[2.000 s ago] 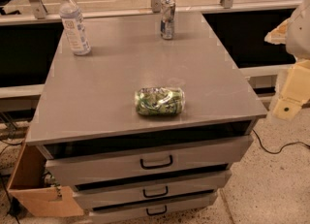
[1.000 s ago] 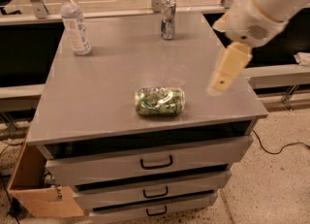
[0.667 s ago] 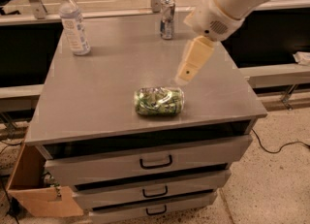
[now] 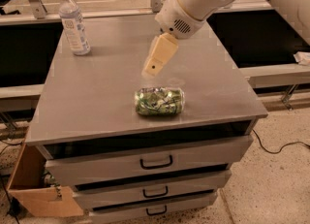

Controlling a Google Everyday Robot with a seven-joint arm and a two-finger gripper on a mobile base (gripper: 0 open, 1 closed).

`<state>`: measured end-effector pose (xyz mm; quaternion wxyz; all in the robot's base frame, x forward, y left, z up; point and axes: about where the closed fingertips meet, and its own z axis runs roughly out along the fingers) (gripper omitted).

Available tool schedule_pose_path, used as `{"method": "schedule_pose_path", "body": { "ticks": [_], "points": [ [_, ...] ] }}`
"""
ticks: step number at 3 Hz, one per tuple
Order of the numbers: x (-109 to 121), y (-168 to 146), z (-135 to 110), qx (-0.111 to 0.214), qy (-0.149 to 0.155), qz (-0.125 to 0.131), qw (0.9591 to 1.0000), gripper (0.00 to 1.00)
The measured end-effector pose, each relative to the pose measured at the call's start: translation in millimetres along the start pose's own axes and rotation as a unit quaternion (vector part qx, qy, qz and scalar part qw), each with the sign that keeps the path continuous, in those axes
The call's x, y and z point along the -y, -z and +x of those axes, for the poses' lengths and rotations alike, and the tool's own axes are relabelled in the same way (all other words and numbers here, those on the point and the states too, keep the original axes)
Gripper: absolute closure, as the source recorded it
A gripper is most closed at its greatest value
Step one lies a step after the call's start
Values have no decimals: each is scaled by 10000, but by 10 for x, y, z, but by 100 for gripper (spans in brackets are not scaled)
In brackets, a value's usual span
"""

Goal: Move blue plastic bottle near green can

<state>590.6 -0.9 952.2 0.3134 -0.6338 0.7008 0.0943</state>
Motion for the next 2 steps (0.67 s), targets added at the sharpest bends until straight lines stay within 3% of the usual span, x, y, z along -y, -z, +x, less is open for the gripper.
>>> {"method": "schedule_pose_path", "body": {
  "ticks": [2],
  "points": [
    [268, -521, -597, 837, 23, -72, 9965, 0]
  ]
}}
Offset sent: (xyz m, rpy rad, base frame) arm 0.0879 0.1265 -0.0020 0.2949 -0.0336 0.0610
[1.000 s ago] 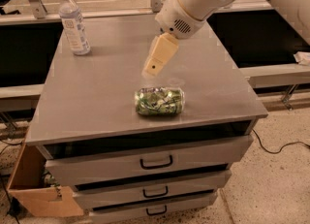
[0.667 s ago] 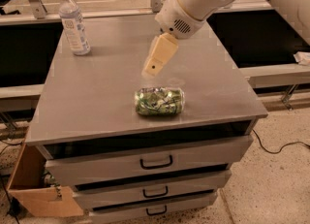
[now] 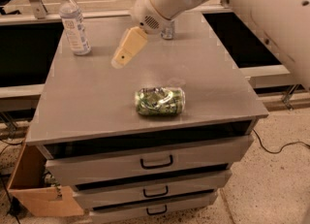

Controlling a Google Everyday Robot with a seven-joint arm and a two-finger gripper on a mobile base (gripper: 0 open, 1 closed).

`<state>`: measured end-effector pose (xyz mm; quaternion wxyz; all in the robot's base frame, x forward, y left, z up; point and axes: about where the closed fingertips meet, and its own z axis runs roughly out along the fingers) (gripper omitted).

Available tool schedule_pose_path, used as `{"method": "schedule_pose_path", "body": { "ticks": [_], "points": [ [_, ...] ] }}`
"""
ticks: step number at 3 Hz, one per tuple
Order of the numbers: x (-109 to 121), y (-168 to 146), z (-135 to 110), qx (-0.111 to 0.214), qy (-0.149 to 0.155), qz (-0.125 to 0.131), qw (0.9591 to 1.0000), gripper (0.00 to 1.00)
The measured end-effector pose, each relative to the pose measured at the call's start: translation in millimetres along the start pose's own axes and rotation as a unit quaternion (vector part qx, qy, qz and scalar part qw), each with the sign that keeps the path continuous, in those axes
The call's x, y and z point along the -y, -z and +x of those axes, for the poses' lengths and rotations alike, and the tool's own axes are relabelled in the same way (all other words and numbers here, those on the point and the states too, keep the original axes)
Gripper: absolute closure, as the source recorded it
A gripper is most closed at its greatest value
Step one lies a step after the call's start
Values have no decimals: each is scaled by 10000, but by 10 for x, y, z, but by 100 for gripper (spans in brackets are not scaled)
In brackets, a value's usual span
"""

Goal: Move blue plastic bottle near green can

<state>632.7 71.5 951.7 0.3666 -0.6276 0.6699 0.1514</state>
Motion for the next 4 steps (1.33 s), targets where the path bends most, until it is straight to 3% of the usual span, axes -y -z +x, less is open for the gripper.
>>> {"method": "schedule_pose_path", "body": {
  "ticks": [1, 2, 3, 4],
  "points": [
    [283, -564, -328, 562, -258, 93, 9980, 0],
    [457, -941, -545, 857, -428, 215, 9952, 0],
    [688, -1339, -711, 1135, -711, 356, 9904, 0],
    [863, -1665, -872, 1507, -995, 400, 9828, 0]
  ]
}}
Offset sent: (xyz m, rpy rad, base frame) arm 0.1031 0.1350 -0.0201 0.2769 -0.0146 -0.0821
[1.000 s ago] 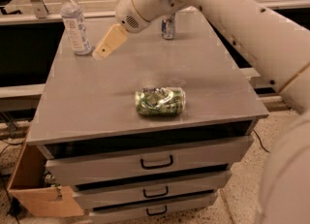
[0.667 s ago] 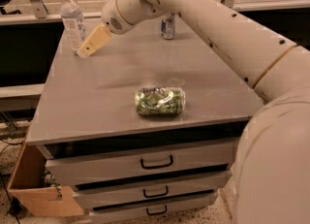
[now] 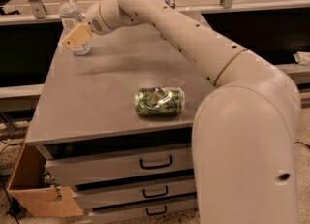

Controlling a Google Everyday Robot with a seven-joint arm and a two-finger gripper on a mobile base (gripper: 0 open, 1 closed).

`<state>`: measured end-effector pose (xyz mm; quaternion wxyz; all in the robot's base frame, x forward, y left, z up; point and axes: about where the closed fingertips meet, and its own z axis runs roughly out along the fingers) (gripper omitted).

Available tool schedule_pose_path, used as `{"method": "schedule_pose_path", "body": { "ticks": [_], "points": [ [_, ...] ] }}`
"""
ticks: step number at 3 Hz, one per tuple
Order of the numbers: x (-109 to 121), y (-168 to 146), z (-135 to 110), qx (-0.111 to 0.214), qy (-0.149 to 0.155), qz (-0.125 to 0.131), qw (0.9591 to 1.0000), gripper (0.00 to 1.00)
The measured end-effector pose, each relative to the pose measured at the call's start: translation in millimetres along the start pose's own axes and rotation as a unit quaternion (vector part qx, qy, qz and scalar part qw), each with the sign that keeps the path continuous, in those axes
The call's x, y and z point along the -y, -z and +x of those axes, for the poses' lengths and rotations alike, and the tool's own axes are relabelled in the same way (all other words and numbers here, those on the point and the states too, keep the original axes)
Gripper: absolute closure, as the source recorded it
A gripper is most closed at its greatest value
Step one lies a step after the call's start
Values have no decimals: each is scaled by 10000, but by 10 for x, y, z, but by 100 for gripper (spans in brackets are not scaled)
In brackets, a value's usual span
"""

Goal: Move blue plastic bottle near green can

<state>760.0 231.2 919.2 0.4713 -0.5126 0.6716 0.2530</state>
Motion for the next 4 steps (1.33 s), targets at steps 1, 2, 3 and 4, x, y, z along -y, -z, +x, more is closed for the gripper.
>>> {"method": "schedule_pose_path", "body": {
  "ticks": [1, 2, 3, 4],
  "points": [
    [62, -268, -88, 407, -251, 27, 9989, 0],
    [83, -406, -157, 677, -345, 44, 9971, 19],
    [111, -425, -177, 849, -420, 68, 9955, 42],
    [170, -322, -209, 999, -433, 146, 9939, 64]
  ]
}}
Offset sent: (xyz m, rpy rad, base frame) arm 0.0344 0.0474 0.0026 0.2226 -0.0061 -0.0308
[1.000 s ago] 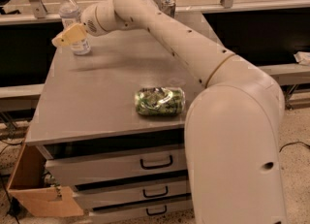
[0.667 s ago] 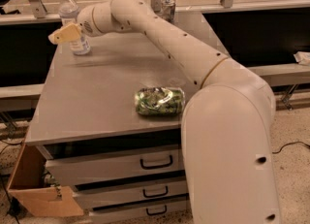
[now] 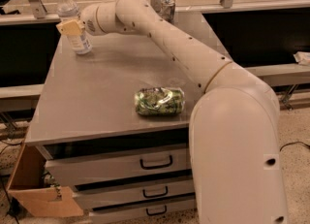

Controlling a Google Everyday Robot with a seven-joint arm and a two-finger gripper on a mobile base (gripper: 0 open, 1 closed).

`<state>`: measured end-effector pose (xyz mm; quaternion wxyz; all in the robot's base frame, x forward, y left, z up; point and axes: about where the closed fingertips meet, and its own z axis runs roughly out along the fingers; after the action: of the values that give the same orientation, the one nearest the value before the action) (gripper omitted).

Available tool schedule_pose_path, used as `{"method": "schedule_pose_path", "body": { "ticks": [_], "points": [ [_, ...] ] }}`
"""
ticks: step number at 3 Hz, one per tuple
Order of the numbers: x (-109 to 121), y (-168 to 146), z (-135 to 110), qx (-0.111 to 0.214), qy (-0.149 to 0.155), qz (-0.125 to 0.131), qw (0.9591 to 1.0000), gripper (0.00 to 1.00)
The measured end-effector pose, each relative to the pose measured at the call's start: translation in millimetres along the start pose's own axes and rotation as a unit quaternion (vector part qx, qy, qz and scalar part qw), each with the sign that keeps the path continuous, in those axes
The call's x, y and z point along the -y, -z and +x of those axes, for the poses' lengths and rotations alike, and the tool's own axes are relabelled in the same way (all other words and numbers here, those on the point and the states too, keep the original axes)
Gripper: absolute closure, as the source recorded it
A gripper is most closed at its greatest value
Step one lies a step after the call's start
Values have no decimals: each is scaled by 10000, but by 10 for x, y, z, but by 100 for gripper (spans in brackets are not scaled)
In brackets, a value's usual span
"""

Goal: Move blue plastic bottle near green can

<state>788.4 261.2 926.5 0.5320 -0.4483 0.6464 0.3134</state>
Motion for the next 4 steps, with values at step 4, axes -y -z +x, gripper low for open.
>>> {"method": "schedule_pose_path", "body": {
  "ticks": [4],
  "points": [
    [31, 1396, 132, 55, -216, -51, 9997, 100]
  ]
}}
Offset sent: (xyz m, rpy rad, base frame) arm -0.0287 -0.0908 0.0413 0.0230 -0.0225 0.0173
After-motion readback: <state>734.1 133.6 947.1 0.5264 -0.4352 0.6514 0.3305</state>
